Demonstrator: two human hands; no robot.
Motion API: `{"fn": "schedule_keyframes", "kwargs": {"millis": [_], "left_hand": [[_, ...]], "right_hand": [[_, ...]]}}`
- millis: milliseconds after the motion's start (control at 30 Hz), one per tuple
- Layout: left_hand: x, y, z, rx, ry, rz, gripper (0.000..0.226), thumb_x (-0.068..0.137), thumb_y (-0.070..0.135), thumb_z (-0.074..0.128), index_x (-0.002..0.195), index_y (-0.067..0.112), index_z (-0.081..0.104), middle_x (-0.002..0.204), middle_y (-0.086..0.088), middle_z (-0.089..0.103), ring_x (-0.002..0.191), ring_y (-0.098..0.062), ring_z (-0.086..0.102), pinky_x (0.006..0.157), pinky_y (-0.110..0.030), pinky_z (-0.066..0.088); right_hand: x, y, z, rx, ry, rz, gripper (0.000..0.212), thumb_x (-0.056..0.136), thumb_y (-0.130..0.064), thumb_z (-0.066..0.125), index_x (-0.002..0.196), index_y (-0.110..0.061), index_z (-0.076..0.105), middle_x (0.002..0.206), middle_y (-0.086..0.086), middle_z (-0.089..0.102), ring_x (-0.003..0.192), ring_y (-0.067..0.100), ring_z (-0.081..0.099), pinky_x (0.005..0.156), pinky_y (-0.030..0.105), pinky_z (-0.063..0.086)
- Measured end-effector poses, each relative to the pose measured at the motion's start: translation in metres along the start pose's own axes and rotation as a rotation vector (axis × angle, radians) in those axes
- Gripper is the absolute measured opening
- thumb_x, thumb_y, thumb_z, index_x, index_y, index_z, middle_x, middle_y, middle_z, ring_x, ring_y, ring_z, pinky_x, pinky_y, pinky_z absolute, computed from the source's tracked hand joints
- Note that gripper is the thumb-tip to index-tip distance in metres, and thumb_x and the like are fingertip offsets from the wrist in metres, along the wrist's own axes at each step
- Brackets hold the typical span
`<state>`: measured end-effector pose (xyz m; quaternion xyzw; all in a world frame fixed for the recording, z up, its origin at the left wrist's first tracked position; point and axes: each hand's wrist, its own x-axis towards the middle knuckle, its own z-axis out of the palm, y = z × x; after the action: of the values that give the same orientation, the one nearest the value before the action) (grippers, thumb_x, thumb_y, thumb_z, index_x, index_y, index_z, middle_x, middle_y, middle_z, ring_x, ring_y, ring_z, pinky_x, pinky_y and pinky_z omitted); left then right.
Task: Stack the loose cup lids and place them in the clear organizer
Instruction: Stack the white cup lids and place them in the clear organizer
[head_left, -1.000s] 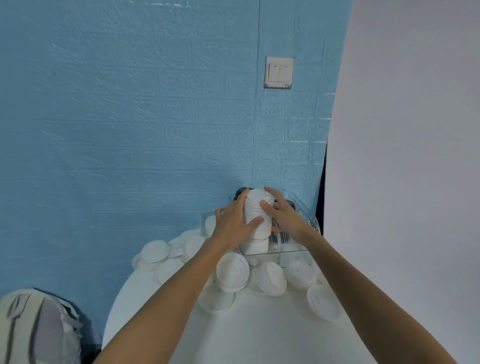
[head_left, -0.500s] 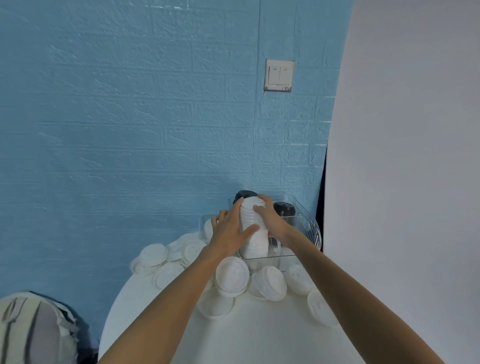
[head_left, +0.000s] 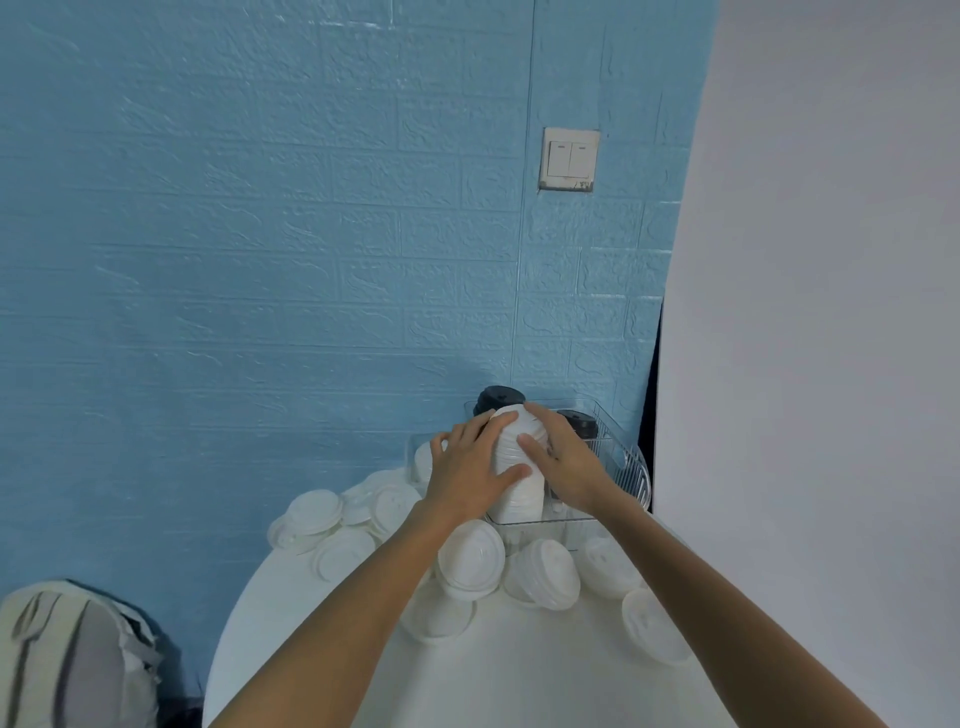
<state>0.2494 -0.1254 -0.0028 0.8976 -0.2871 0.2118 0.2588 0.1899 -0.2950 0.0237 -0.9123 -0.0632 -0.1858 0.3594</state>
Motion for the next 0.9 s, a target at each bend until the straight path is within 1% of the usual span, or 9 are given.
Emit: {"fn": "schedule_keyframes", "kwargs": {"millis": [133,267,333,467,600,633,767,800,900], "left_hand": [[0.001,-0.001,-0.001,0.059,-0.013,-0.005,0.078,0.088,0.073,0.057,0.155,0.047,0.025,0.163,0.013,0.029,0.145,-0.016,0.031,0.114,-0.043,0.016],[-0.001,-0.001,0.004,0.068,-0.02,-0.016,0.077,0.09,0.073,0.054,0.156,0.047,0.023,0.164,0.011,0.028,0.143,-0.017,0.035,0.114,-0.042,0.018],[0.0,-0.001,0.005,0.066,-0.025,-0.019,0.077,0.09,0.073,0.054,0.156,0.047,0.024,0.164,0.011,0.028,0.143,-0.018,0.035,0.115,-0.042,0.018],[-0.004,-0.001,0.007,0.038,-0.028,-0.041,0.074,0.091,0.071,0.054,0.156,0.046,0.026,0.164,0.012,0.027,0.145,-0.017,0.034,0.118,-0.043,0.017],[-0.004,0.0,0.008,0.036,-0.024,-0.036,0.074,0.091,0.072,0.053,0.155,0.046,0.027,0.164,0.012,0.029,0.146,-0.016,0.031,0.118,-0.042,0.017],[-0.003,-0.001,0.007,0.04,-0.026,-0.036,0.074,0.091,0.072,0.053,0.155,0.046,0.027,0.163,0.012,0.03,0.147,-0.016,0.031,0.118,-0.042,0.018],[0.0,-0.002,0.007,0.039,-0.038,-0.037,0.075,0.09,0.072,0.055,0.154,0.046,0.027,0.163,0.012,0.032,0.147,-0.017,0.029,0.119,-0.043,0.018],[-0.001,-0.002,0.008,0.032,-0.035,-0.041,0.074,0.09,0.072,0.055,0.154,0.046,0.027,0.163,0.012,0.031,0.147,-0.017,0.029,0.119,-0.043,0.017],[-0.005,0.001,0.012,-0.006,-0.028,-0.064,0.073,0.091,0.071,0.054,0.154,0.046,0.028,0.164,0.011,0.029,0.148,-0.017,0.028,0.119,-0.044,0.015]], "right_hand": [[-0.003,0.006,-0.001,-0.103,-0.014,-0.086,0.052,0.105,-0.042,0.049,0.154,-0.031,0.036,0.165,-0.009,0.024,0.146,0.013,0.035,0.116,0.038,0.035],[-0.003,0.016,0.005,-0.19,-0.012,-0.089,0.054,0.106,-0.049,0.042,0.156,-0.035,0.03,0.167,-0.015,0.017,0.137,0.017,0.048,0.108,0.041,0.041],[-0.002,0.02,0.006,-0.208,-0.004,-0.088,0.054,0.106,-0.05,0.041,0.156,-0.035,0.031,0.166,-0.015,0.018,0.128,0.019,0.055,0.108,0.043,0.042],[-0.006,0.024,0.014,-0.183,0.009,-0.1,0.053,0.105,-0.052,0.04,0.155,-0.037,0.03,0.163,-0.018,0.021,0.126,0.015,0.055,0.107,0.045,0.045],[-0.005,0.026,0.016,-0.192,0.015,-0.097,0.053,0.106,-0.051,0.039,0.155,-0.035,0.03,0.163,-0.017,0.022,0.115,0.018,0.061,0.104,0.045,0.047],[-0.003,0.025,0.015,-0.207,0.01,-0.097,0.054,0.106,-0.051,0.039,0.155,-0.033,0.031,0.163,-0.016,0.023,0.116,0.019,0.061,0.104,0.045,0.047],[0.001,0.025,0.011,-0.222,0.01,-0.109,0.054,0.105,-0.052,0.04,0.155,-0.032,0.033,0.163,-0.013,0.027,0.134,0.018,0.05,0.107,0.041,0.042],[0.0,0.026,0.012,-0.211,0.017,-0.11,0.054,0.105,-0.052,0.041,0.155,-0.033,0.033,0.162,-0.013,0.027,0.133,0.018,0.052,0.107,0.04,0.042],[-0.005,0.03,0.019,-0.184,0.051,-0.113,0.051,0.106,-0.049,0.043,0.153,-0.033,0.036,0.162,-0.014,0.029,0.115,0.023,0.062,0.107,0.042,0.042]]}}
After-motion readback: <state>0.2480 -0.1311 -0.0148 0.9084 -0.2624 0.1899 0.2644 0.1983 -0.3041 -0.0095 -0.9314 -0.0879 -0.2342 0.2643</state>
